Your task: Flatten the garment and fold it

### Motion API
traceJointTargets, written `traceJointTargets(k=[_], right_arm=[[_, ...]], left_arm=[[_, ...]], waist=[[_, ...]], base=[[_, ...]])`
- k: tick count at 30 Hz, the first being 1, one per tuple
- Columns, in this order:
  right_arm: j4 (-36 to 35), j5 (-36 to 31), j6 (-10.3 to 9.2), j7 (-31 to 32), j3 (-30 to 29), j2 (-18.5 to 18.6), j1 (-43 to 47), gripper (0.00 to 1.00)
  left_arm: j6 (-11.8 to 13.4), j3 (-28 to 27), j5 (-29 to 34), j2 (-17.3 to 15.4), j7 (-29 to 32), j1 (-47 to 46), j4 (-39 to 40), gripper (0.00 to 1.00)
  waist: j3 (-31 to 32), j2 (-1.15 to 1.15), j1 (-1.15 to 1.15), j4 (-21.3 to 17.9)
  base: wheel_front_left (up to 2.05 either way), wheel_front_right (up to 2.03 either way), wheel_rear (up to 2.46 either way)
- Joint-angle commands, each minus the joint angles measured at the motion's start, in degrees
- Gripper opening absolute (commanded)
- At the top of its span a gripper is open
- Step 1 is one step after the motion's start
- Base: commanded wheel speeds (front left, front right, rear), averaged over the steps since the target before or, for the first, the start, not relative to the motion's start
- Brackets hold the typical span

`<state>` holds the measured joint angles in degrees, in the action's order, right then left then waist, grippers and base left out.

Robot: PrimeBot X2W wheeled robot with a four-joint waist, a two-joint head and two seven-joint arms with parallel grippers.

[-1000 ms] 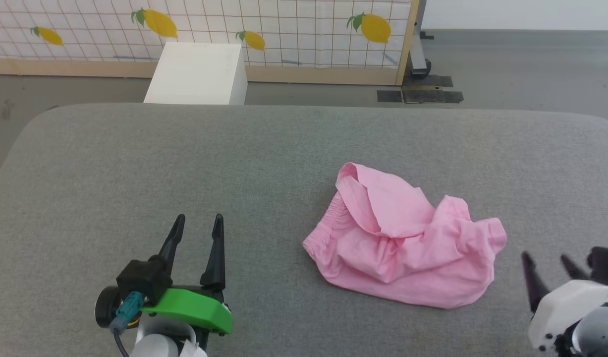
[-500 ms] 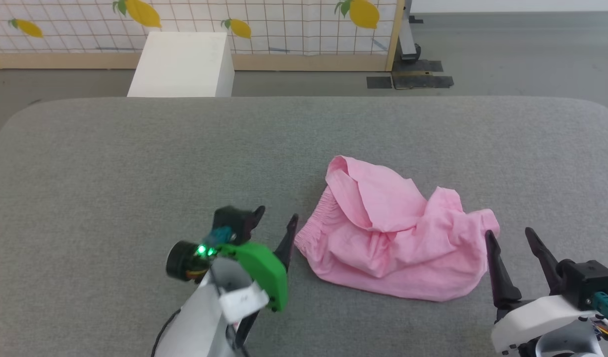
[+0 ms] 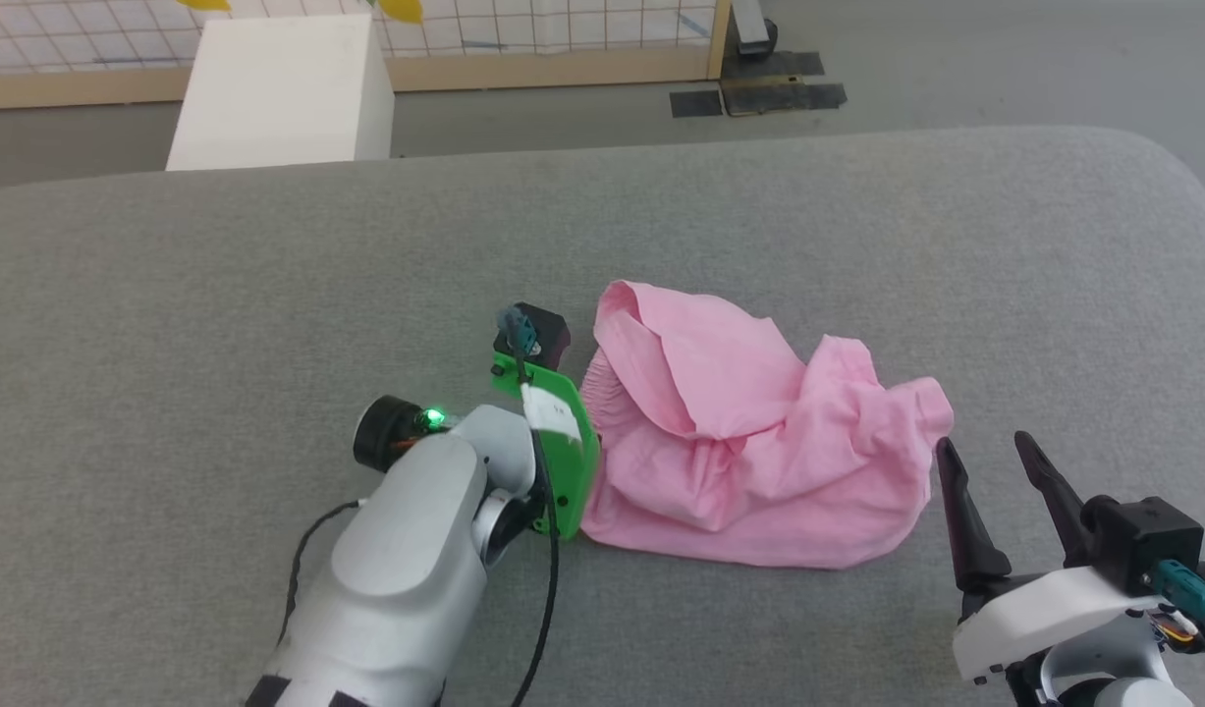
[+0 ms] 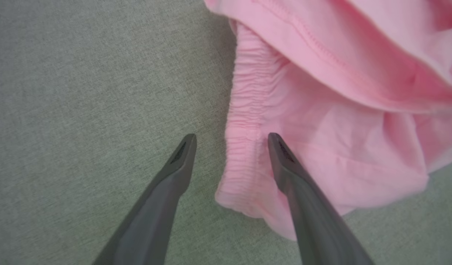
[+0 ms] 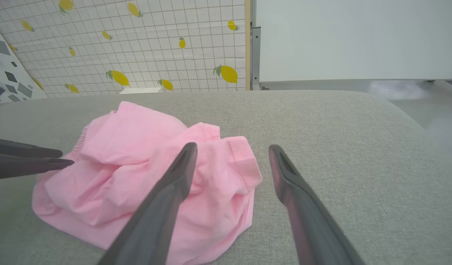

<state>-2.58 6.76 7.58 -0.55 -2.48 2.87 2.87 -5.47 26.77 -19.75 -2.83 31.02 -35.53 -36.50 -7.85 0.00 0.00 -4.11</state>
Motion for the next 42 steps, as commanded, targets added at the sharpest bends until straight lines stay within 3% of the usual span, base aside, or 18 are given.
traceJointTargets(k=[1, 5, 6, 7, 8, 9, 10, 16, 25, 29, 34, 42], right_arm=[[0.3, 0.5, -0.09, -0.4, 0.1, 0.0, -1.2, 1.00], [0.8, 0.8, -0.09, -0.7, 0.5, 0.0, -1.8, 1.00], [1.0, 0.9, -0.09, -0.8, 0.5, 0.0, -1.9, 1.00], [1.1, 1.1, -0.09, -0.8, 0.4, 0.0, -2.1, 1.00], [1.3, 1.1, -0.09, -0.9, 0.4, 0.0, -2.2, 1.00], [1.4, 1.3, -0.09, -1.0, 0.5, 0.0, -2.3, 1.00], [1.5, 1.4, -0.09, -1.1, 0.6, 0.0, -2.4, 1.00], [2.0, 1.5, -0.09, -1.3, 0.5, 0.0, -2.8, 1.00], [2.2, 1.8, -0.09, -1.1, 1.0, 0.0, -3.6, 1.00], [2.3, 2.0, -0.09, -1.1, 1.3, 0.0, -3.5, 1.00], [2.3, 2.2, -0.09, -1.1, 0.7, 0.0, -3.1, 1.00], [1.7, 2.2, -0.09, -0.3, 0.2, 0.0, -1.9, 1.00]], left_arm=[[-0.2, 0.2, -0.5, -0.3, 2.1, -1.7, -1.0, 1.00], [-0.9, 0.5, -2.4, -0.5, 6.3, -3.5, -1.9, 1.00], [-1.1, 0.6, -3.0, -0.5, 6.8, -3.8, -1.8, 0.92], [-1.3, 0.9, -3.7, -0.5, 7.6, -4.0, -1.7, 0.50], [-1.5, 1.2, -4.3, -0.5, 8.3, -4.1, -1.7, 0.42], [-1.6, 1.8, -4.8, -0.6, 8.8, -4.3, -1.3, 0.08], [-1.7, 2.2, -5.3, -0.7, 8.9, -4.4, -0.9, 0.00], [-2.0, 6.4, -8.0, -1.9, 2.3, -5.7, 5.0, 0.00], [-2.0, 9.7, -10.0, -0.9, -22.9, -14.4, 9.6, 0.00], [-2.0, 9.1, -12.6, -0.3, -30.2, -16.7, 9.3, 0.00], [-1.3, 9.0, -15.3, -1.8, -27.9, -12.5, 7.9, 0.00], [3.1, 6.3, -21.3, -12.9, -19.6, 6.7, 16.9, 0.00]], waist=[[-1.4, 0.00, 0.00, -1.3], [-2.3, 0.00, 0.00, -2.1], [-2.4, 0.00, 0.00, -2.2], [-2.6, 0.00, 0.00, -2.3], [-2.7, 0.00, 0.00, -2.3], [-2.9, 0.00, 0.00, -2.4], [-3.0, 0.00, 0.00, -2.5], [-3.2, 0.00, 0.00, -2.5], [-2.9, 0.00, 0.00, -2.5], [-2.7, 0.00, 0.00, -2.5], [-2.0, 0.00, 0.00, -1.7], [-0.6, 0.00, 0.00, 0.9]], base=[[0.00, 0.00, 0.00], [0.00, 0.00, 0.00], [0.00, 0.00, 0.00], [0.00, 0.00, 0.00], [0.00, 0.00, 0.00], [0.00, 0.00, 0.00], [0.00, 0.00, 0.00], [0.00, 0.00, 0.00], [0.00, 0.00, 0.00], [0.00, 0.00, 0.00], [0.00, 0.00, 0.00], [0.00, 0.00, 0.00]])
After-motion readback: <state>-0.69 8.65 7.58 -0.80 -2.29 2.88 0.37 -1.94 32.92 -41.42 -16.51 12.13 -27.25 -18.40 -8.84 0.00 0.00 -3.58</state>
